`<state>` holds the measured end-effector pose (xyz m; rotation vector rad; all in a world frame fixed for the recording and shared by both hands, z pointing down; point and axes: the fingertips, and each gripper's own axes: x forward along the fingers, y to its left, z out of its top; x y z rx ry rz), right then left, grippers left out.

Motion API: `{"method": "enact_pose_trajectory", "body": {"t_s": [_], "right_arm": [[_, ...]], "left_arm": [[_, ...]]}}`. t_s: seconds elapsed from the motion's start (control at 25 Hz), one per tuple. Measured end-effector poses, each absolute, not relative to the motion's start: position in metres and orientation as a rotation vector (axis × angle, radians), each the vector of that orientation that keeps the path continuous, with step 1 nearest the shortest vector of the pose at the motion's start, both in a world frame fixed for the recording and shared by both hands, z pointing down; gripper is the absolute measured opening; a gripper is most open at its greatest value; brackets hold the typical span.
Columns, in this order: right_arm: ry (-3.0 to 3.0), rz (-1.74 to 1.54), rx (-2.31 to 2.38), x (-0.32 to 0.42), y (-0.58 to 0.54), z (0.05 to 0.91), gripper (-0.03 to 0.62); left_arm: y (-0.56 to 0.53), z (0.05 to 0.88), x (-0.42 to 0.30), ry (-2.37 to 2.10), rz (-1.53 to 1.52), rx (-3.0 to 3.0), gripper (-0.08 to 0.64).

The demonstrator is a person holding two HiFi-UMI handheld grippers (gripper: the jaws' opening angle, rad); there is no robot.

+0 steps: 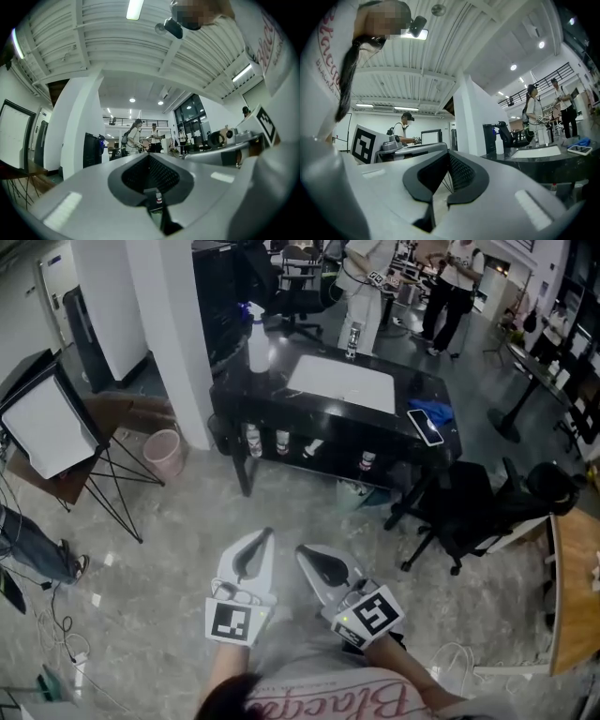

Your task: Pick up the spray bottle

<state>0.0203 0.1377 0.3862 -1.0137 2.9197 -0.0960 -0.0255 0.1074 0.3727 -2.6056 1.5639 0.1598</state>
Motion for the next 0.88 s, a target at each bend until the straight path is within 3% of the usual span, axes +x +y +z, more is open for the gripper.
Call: {"method": "enact_pose_trajectory", "body": {"t_s": [0.88], "right_arm": [[2.952,-0.117,-1.026,-0.019,-0.017,0.399,0.002]], "left_arm": [[-0.051,0.375,-0.058,1.531,0.175,-2.632,-0.002]]}}
